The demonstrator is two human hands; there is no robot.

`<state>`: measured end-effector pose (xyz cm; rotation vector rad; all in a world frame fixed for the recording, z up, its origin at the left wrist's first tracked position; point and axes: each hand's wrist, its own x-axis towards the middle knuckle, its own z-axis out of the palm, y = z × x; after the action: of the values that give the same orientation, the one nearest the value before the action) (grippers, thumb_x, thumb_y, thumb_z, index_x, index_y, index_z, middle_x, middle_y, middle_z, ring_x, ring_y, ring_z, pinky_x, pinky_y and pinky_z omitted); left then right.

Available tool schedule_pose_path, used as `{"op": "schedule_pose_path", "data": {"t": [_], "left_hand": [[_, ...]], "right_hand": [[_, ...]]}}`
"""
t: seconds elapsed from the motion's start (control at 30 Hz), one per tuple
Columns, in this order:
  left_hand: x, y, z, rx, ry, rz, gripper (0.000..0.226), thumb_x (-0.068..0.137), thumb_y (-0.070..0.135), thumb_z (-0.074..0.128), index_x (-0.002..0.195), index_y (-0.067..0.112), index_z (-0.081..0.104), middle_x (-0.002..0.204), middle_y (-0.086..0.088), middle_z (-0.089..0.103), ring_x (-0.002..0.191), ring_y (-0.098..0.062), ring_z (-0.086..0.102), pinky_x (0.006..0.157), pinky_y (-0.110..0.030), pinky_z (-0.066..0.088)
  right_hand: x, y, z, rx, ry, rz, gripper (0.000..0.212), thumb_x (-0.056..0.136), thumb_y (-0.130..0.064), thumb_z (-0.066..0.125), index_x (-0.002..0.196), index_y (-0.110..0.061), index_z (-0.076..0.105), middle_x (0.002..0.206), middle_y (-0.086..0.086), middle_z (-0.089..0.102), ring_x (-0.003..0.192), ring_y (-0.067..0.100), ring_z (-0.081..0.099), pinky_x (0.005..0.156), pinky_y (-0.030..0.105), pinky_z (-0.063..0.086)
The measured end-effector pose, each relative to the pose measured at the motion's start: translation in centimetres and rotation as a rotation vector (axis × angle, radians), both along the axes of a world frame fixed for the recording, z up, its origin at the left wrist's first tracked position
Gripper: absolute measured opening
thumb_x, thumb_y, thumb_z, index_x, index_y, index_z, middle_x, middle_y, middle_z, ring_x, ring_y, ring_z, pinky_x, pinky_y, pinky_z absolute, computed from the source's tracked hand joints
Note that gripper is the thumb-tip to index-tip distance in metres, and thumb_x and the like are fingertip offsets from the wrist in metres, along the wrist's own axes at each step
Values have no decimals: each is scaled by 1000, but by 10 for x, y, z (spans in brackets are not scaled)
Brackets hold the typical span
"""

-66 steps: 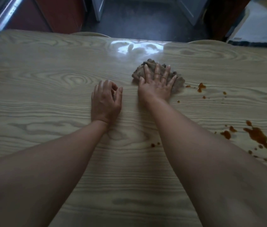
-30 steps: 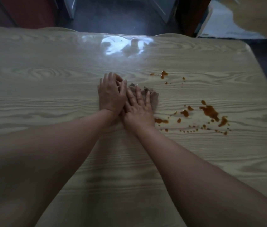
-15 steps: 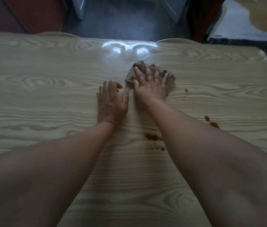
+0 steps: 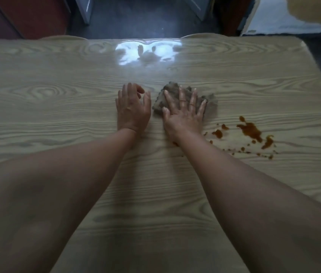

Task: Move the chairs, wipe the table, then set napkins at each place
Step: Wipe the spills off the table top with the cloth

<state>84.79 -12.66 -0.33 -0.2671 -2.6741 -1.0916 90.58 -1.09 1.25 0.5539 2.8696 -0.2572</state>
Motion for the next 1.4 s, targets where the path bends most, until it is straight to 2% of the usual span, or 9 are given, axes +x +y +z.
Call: {"op": "schedule_pose_path", "data": {"t": [0.17, 0.33, 0.47, 0.6, 0.87, 0.97, 1.07, 1.23, 1.4], "left_hand": [[1, -4, 3, 26, -67, -18, 29, 82, 28, 47, 97, 6, 57, 103, -16, 58, 103, -32, 52, 89, -38, 34], [29, -6, 6, -17, -102, -60, 31, 80, 27, 45, 99, 6, 58, 106, -16, 57, 106, -31, 50, 90, -38, 34], [50, 1, 6, 1, -96, -75, 25, 82, 23, 47, 96, 6, 58, 103, -15, 58, 105, -32, 51, 89, -38, 34], [59, 11, 9, 16, -80, -89, 22, 83, 20, 48, 94, 6, 59, 102, -17, 59, 103, -33, 52, 89, -39, 35], [53, 44, 10, 72, -40, -112, 20, 82, 20, 47, 93, 7, 58, 94, -14, 58, 97, -32, 53, 86, -38, 35], [43, 56, 7, 109, -65, -87, 21, 83, 22, 48, 93, 6, 57, 96, -15, 58, 97, -33, 53, 87, -39, 37], [36, 63, 1, 127, -76, -28, 31, 81, 32, 42, 91, 7, 57, 94, -15, 59, 94, -33, 54, 86, -40, 39], [43, 71, -3, -125, -10, -25, 30, 83, 37, 42, 93, 13, 56, 99, -12, 58, 99, -32, 52, 87, -41, 36], [39, 71, -7, -222, 24, -37, 25, 84, 35, 45, 92, 14, 57, 99, -11, 56, 95, -33, 52, 82, -42, 38]], "right_hand": [[48, -39, -1, -34, 38, 99, 54, 101, -48, 17, 151, -46, -5, 160, -5, -22, 144, 30, -29, 113, 57, -18], [97, -62, -1, -33, 59, 227, 56, 101, -46, 22, 153, -41, 2, 161, -6, -18, 145, 29, -26, 114, 56, -17], [137, -54, 1, -38, 54, 390, 55, 101, -45, 25, 152, -45, 4, 162, -6, -16, 146, 29, -24, 115, 54, -16], [147, -38, -1, -9, 65, 464, 55, 101, -46, 24, 151, -46, 2, 162, -7, -12, 147, 26, -22, 116, 55, -13], [99, 4, -7, 47, 88, 308, 55, 101, -47, 20, 154, -37, 9, 163, -9, -7, 149, 26, -15, 117, 54, -11], [72, 23, -7, 65, 82, 253, 56, 101, -47, 19, 154, -36, 4, 163, -9, -10, 149, 26, -17, 117, 54, -12], [44, 42, -7, 62, 70, 212, 55, 101, -47, 18, 153, -41, -1, 162, -9, -14, 148, 27, -19, 116, 55, -12], [-6, 71, -6, 40, 24, 134, 54, 101, -48, 16, 152, -44, -3, 162, -7, -16, 147, 27, -21, 115, 56, -15], [-42, 96, -3, 54, 4, 93, 55, 101, -48, 17, 152, -43, -2, 162, -6, -13, 147, 29, -20, 114, 58, -14]]}}
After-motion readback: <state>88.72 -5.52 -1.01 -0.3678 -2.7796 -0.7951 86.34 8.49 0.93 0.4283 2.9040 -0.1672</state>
